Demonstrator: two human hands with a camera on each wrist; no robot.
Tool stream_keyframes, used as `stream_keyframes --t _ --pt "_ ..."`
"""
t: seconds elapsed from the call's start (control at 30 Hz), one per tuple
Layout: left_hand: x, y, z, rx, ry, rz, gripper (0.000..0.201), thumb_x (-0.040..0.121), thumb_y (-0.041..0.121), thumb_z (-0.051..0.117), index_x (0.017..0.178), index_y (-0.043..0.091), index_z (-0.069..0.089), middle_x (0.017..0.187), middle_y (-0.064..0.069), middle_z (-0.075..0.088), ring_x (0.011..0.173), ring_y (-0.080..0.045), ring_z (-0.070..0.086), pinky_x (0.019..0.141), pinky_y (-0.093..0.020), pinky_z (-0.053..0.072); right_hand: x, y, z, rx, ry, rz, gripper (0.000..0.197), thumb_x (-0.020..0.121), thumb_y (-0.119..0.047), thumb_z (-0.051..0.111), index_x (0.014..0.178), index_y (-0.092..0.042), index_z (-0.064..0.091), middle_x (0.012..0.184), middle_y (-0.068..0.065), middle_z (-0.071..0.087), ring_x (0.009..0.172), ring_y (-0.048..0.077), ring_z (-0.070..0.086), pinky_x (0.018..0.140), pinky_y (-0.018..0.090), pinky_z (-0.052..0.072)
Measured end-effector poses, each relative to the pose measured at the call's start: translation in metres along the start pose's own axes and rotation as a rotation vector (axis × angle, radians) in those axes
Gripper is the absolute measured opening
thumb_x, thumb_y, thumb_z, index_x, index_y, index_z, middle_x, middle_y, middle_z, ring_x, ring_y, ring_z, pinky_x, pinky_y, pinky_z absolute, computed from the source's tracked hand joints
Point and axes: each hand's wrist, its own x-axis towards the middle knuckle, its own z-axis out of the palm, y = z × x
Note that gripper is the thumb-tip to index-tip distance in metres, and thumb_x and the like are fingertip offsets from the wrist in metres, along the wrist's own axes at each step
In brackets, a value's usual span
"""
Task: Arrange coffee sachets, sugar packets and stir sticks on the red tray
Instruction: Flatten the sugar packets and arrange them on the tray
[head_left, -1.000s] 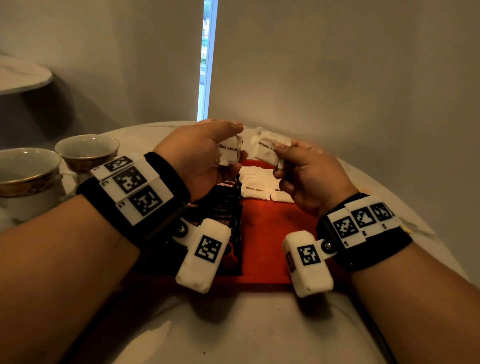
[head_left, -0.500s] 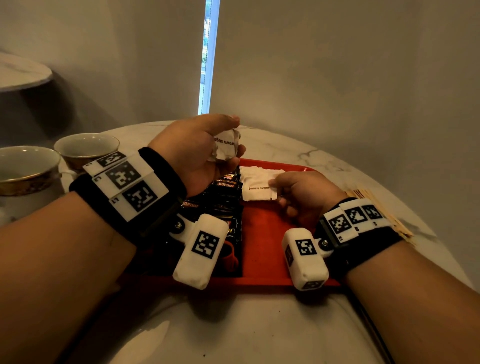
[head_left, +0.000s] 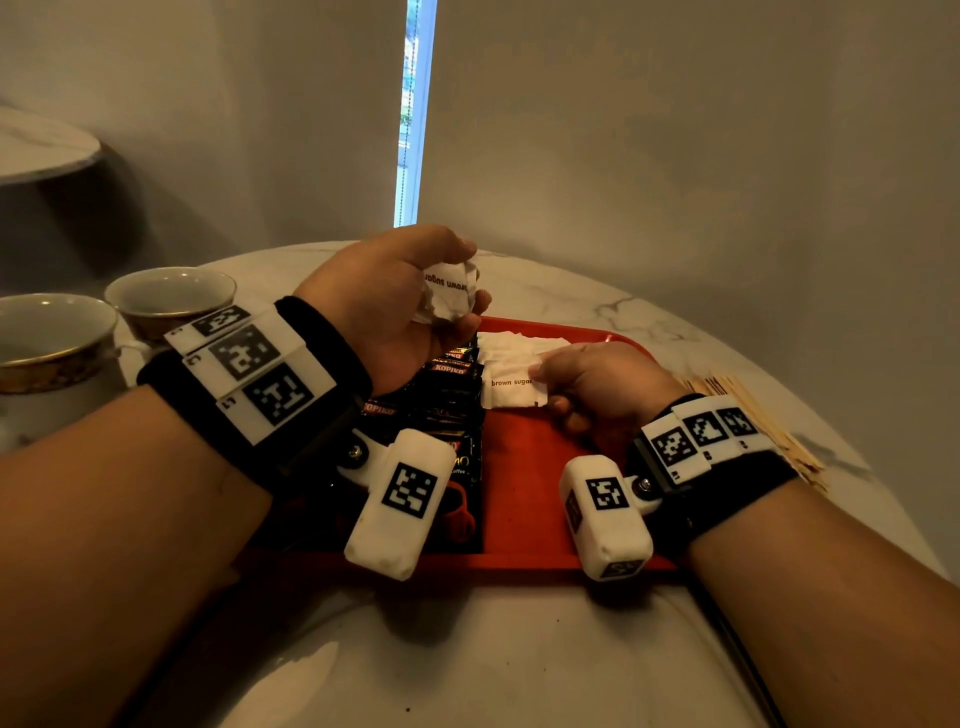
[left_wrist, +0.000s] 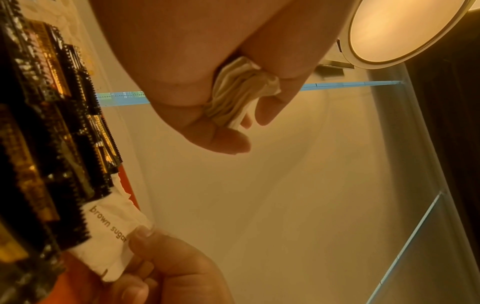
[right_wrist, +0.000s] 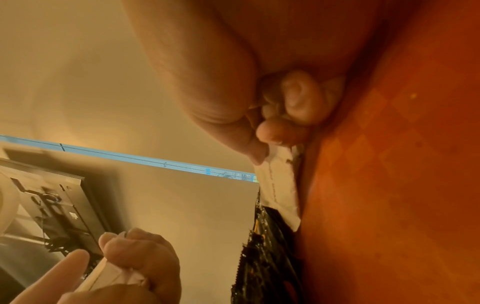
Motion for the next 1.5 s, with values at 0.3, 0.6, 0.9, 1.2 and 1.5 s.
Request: stream_keyframes --t 0.3,0.6,0.9,1.2,1.5 --pt "-0.003 0.000 0.002 -0.005 -0.024 -0.002 0.011 0.092 0.013 0.056 0.101 0.008 0.060 0.094 -0.010 0.056 0.072 -0.020 0.062 0.049 -0.021 0.048 -0.003 -0.001 0.001 0.019 0.054 -0.046 0.007 0.090 -0.001 0.065 0.096 0.002 0.066 0.074 0.013 0.059 0.050 0.014 0.049 0.040 0.023 0.034" --pt "-0.004 0.001 0.000 -0.086 -0.068 0.002 0.021 0.088 0.009 0.042 0.100 0.005 0.059 0.100 -0.017 0.054 0.074 -0.024 0.062 0.053 -0.026 0.052 -0.008 -0.004 -0.001 -0.037 0.060 -0.083 0.015 0.091 0.002 0.063 0.105 -0.001 0.069 0.069 0.010 0.062 0.047 0.013 0.055 0.041 0.024 0.040" --pt "-0.002 -0.002 0.000 -0.087 -0.112 -0.004 0.028 0.092 0.003 0.037 0.109 0.006 0.060 0.117 -0.025 0.056 0.087 -0.034 0.070 0.066 -0.033 0.061 -0.007 -0.006 -0.001 0.008 0.111 -0.117 0.010 0.091 0.001 0.063 0.097 -0.004 0.069 0.066 0.011 0.061 0.047 0.016 0.055 0.039 0.024 0.038" --pt "0.001 -0.007 -0.001 0.052 -0.137 0.011 0.025 0.093 0.001 0.050 0.109 0.013 0.065 0.117 -0.019 0.068 0.083 -0.031 0.073 0.074 -0.044 0.061 -0.031 -0.030 0.000 0.330 -0.015 -0.307 0.033 0.087 -0.035 0.067 0.102 -0.006 0.066 0.073 0.001 0.058 0.054 0.011 0.049 0.045 0.022 0.031" --pt "0.002 -0.006 -0.001 0.053 -0.160 0.054 0.018 0.094 0.002 0.054 0.105 0.015 0.062 0.109 -0.017 0.070 0.085 -0.029 0.069 0.062 -0.032 0.055 -0.042 -0.033 0.015 0.268 -0.137 -0.386 0.032 0.085 -0.012 0.070 0.112 0.005 0.064 0.076 0.005 0.061 0.059 0.014 0.052 0.051 0.025 0.038"
